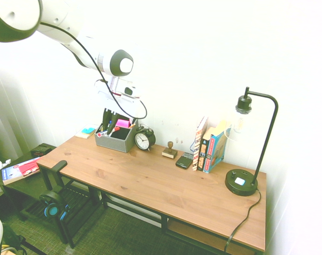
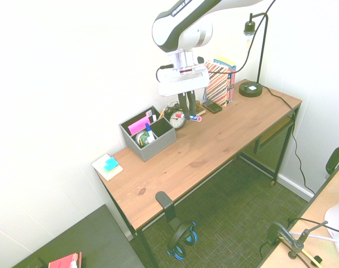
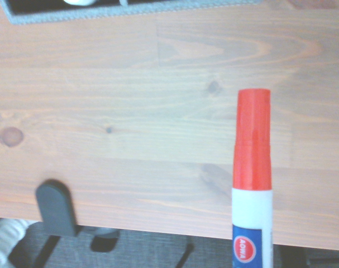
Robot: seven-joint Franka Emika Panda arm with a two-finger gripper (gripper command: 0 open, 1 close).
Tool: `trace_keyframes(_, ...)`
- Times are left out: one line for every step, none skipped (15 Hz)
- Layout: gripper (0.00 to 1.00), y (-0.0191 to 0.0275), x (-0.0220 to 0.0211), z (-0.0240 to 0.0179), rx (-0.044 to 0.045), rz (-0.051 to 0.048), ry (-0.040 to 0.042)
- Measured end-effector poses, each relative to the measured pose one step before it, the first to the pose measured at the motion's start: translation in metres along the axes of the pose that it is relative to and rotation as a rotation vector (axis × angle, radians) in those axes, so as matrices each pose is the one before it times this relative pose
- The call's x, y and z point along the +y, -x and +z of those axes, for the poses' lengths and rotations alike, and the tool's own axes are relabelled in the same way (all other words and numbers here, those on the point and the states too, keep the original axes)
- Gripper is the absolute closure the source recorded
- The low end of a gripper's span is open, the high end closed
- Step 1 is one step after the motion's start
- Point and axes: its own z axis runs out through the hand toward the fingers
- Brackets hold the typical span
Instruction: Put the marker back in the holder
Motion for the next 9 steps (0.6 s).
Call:
trace_keyframes(1.00,-0.00202,-0.01070,0.00379,-0.02446,0.00850,-0.00994)
trace_keyframes(1.00,-0.00086,-0.00942,0.00342,-0.01838,-0.00090,-0.00923)
trace_keyframes(1.00,-0.00014,-0.00879,0.00267,-0.00928,-0.00197,-0.00598)
trace_keyframes(1.00,0.00044,-0.00897,0.00180,-0.00093,-0.00021,-0.00329)
trace_keyframes(1.00,-0.00007,-0.00802,0.00097,0.00304,0.00179,-0.00316)
trace_keyframes(1.00,-0.00098,-0.00697,0.00148,0.00356,0.00478,-0.00148)
trace_keyframes(1.00,-0.00244,-0.00611,0.00259,0.00163,0.00785,-0.00016)
trace_keyframes(1.00,-0.00402,-0.00520,0.00384,0.00004,0.00872,0.00110)
trace_keyframes(1.00,-0.00530,-0.00433,0.00543,-0.00192,0.00875,0.00271)
